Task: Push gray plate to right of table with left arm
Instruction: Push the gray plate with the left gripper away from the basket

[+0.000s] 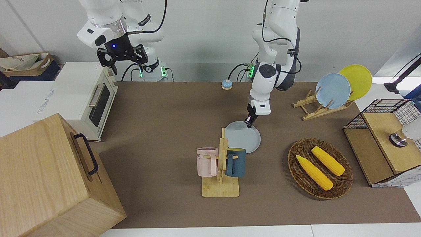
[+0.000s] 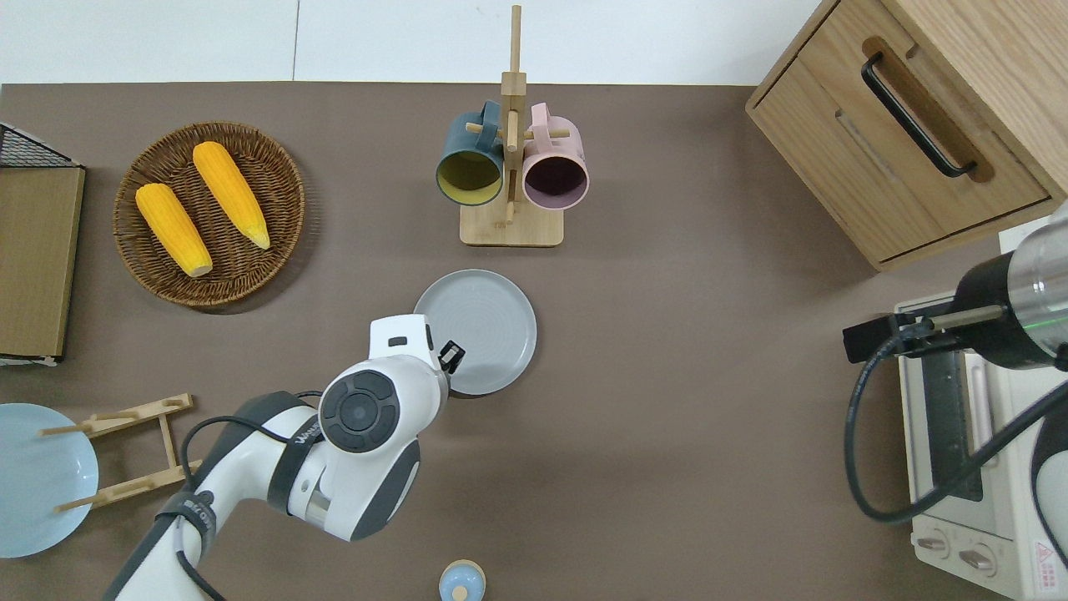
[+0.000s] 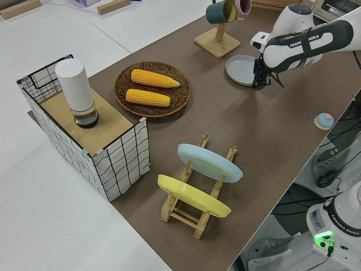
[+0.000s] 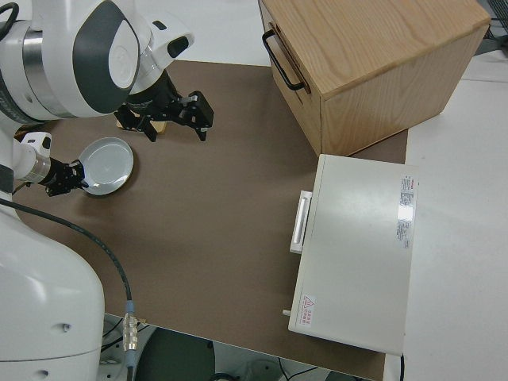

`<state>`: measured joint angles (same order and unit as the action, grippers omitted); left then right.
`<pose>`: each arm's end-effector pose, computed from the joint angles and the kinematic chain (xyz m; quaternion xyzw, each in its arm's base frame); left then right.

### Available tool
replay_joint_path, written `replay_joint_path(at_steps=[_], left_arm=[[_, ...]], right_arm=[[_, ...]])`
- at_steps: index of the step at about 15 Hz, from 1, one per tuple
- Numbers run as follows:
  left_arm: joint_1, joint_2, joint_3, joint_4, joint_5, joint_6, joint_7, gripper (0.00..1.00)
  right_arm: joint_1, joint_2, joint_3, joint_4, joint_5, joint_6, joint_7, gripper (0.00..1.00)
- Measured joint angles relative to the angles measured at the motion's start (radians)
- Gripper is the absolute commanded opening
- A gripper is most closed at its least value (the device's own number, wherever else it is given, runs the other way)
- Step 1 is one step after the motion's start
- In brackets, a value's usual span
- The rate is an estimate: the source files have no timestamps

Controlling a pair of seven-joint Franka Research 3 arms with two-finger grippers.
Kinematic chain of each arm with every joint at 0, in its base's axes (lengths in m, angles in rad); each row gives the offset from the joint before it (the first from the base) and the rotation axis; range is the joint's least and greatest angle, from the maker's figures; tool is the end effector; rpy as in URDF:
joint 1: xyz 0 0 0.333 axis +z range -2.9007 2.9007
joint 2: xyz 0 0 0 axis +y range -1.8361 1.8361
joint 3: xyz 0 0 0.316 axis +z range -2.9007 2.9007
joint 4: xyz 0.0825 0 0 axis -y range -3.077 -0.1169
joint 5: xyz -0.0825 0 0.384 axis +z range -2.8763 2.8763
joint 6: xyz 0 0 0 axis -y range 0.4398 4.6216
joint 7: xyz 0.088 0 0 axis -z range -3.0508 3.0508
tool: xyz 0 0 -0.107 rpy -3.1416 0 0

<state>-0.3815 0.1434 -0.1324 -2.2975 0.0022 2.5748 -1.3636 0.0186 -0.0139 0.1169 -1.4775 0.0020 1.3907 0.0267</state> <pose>0.4694 -0.2649 0.3000 0.9088 0.4116 0.0329 0.0596 0.5261 0.0725 0.6601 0.9978 0.0544 -0.0364 0.0028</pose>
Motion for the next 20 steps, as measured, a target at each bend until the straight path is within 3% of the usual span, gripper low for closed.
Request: replay_joint_path(at_steps=[7, 14, 20], left_arm=[[-0.144, 0.071, -0.002, 0.096, 0.001, -0.006, -0.175, 0.0], [-0.277, 0.186, -0.004, 0.295, 0.065, -0.148, -0.366, 0.0], [-0.315, 0.24, -0.003, 0.371, 0.09, -0.165, -0.417, 0.0]], right_arm=[[0.0, 0.0, 0.0, 0.0, 0.0, 0.0, 0.0, 0.983], [0.0, 0.0, 0.0, 0.0, 0.0, 0.0, 0.0, 0.983], [0.0, 0.0, 0.0, 0.0, 0.0, 0.0, 0.0, 0.983]])
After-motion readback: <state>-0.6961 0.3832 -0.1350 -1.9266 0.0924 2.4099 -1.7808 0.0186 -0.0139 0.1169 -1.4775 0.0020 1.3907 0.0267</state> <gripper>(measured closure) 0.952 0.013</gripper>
